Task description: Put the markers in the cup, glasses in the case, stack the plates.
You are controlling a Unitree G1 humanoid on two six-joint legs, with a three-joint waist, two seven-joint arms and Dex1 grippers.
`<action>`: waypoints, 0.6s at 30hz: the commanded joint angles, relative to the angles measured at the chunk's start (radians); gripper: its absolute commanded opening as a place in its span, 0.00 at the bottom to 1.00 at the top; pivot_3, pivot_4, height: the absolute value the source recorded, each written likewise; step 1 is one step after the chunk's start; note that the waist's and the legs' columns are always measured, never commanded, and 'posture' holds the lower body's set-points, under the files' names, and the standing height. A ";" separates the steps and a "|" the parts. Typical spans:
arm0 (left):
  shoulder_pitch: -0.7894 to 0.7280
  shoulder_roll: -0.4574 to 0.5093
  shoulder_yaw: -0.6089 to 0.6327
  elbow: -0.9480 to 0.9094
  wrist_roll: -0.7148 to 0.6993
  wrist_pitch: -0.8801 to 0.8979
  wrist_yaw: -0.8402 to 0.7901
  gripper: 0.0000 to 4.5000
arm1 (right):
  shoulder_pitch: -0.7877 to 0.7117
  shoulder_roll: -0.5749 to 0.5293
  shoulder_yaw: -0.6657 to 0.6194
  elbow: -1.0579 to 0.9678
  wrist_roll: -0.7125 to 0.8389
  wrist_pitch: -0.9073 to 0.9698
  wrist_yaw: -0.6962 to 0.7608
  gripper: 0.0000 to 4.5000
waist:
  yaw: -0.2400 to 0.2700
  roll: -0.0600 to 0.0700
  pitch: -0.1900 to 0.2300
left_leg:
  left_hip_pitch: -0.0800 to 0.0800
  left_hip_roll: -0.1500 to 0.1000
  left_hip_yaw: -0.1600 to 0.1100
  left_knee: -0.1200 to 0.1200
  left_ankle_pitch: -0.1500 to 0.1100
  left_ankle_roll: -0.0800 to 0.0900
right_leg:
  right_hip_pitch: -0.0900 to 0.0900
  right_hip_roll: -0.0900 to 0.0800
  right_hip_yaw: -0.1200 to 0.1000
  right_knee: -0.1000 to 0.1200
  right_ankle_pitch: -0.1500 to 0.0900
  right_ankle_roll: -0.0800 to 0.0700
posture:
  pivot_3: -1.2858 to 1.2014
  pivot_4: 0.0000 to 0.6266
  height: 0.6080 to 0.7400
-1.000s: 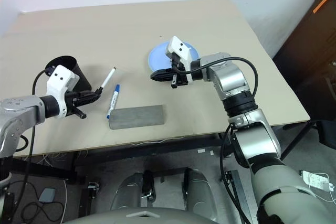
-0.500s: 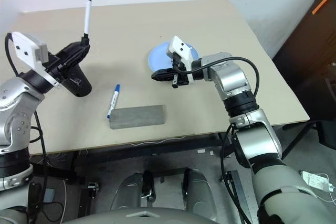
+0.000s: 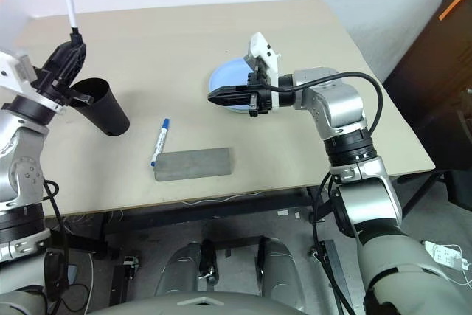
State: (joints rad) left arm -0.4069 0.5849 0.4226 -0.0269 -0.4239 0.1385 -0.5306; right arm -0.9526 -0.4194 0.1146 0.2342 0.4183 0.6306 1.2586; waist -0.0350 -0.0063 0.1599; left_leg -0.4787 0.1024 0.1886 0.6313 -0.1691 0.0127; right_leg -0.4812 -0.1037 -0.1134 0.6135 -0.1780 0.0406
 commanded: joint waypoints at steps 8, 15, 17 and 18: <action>-0.005 0.012 0.045 0.076 -0.031 -0.012 0.007 0.05 | 0.007 -0.024 -0.032 -0.084 0.033 0.008 -0.047 0.00 | 0.003 0.000 0.000 | 0.000 0.000 0.000 0.000 0.000 0.000 | 0.000 0.000 0.000 0.000 0.000 0.000 | 0.52 0.24 0.78; 0.051 0.024 0.050 0.035 -0.030 0.000 0.013 0.05 | 0.011 -0.035 -0.024 -0.073 0.023 -0.004 -0.054 0.00 | 0.002 0.000 0.000 | 0.000 0.000 0.000 -0.001 0.000 0.000 | 0.000 0.000 0.000 -0.001 0.000 0.000 | 0.52 0.24 0.78; 0.070 0.028 0.060 0.014 -0.038 0.016 0.020 0.05 | 0.009 -0.034 -0.022 -0.066 0.022 -0.008 -0.054 0.00 | 0.001 0.000 0.000 | 0.000 0.000 0.000 -0.001 0.000 0.000 | -0.001 0.000 0.000 -0.001 0.000 0.000 | 0.52 0.24 0.78; 0.080 0.032 0.062 0.008 -0.035 0.018 0.024 0.05 | 0.009 -0.033 -0.020 -0.062 0.019 -0.014 -0.054 0.00 | 0.001 0.000 0.000 | 0.000 0.000 0.000 -0.001 0.000 0.000 | -0.001 0.000 0.000 -0.001 0.000 0.000 | 0.52 0.24 0.78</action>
State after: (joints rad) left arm -0.3271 0.5887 0.4489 0.0324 -0.4482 0.1575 -0.5148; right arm -0.9326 -0.4479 0.1021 0.1899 0.4349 0.6373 1.2045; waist -0.0340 -0.0065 0.1600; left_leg -0.4790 0.1027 0.1887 0.6302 -0.1692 0.0127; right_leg -0.4820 -0.1038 -0.1135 0.6125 -0.1781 0.0404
